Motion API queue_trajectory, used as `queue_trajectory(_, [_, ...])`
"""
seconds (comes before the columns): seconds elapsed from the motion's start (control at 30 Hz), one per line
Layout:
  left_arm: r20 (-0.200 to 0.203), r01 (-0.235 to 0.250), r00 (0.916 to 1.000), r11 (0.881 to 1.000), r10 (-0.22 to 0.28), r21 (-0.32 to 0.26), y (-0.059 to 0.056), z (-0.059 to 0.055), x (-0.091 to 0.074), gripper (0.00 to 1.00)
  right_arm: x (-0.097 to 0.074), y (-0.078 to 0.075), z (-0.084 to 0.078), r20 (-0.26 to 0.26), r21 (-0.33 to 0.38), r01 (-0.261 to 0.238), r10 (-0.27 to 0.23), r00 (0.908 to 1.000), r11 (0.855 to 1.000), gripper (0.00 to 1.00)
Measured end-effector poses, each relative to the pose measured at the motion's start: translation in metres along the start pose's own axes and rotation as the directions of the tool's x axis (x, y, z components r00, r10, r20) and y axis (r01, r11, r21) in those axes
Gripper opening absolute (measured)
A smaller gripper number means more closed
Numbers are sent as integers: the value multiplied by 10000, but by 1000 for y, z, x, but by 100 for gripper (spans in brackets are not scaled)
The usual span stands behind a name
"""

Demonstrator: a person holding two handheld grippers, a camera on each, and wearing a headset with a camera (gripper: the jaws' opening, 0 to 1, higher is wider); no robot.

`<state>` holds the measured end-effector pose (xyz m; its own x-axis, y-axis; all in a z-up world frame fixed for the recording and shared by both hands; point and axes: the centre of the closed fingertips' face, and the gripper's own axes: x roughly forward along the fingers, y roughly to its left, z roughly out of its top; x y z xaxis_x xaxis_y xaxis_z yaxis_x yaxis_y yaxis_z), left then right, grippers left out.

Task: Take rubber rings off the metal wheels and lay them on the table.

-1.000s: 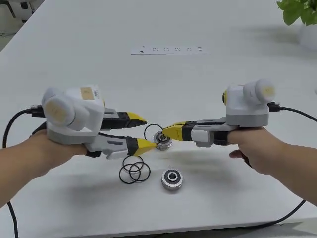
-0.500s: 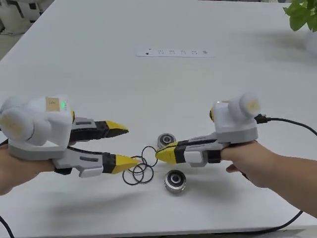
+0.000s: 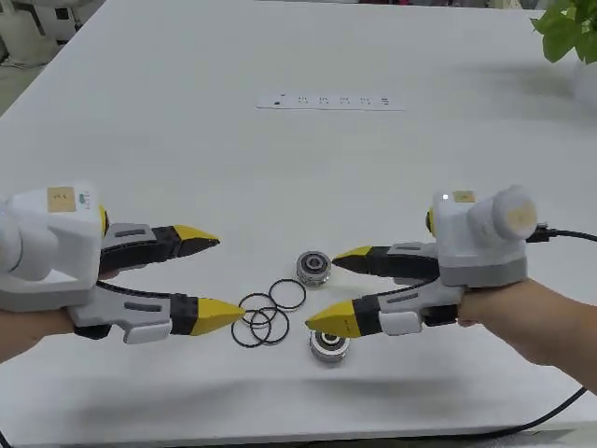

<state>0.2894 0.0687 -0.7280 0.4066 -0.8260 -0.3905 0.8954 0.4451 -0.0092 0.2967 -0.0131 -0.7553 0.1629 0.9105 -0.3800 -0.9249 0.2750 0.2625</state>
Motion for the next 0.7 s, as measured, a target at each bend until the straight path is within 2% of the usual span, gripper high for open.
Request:
queue_trajectory(0.1, [6, -28, 10000, 10000, 28, 5, 0, 0, -2, 62, -12, -3, 2, 40, -624, 318, -316, 9995, 9975, 76])
queue_trajectory(0.3, [-32, -68, 10000, 10000, 68, 67, -2, -2, -4, 72, -30, -11, -4, -91, -1335, 723, -742, 9972, 9884, 85])
queue_trajectory(0.7, [-132, -106, 9999, 9995, 109, 296, -4, -5, -6, 84, -51, -20, -16, -114, -1726, 1457, -1499, 9886, 9741, 96])
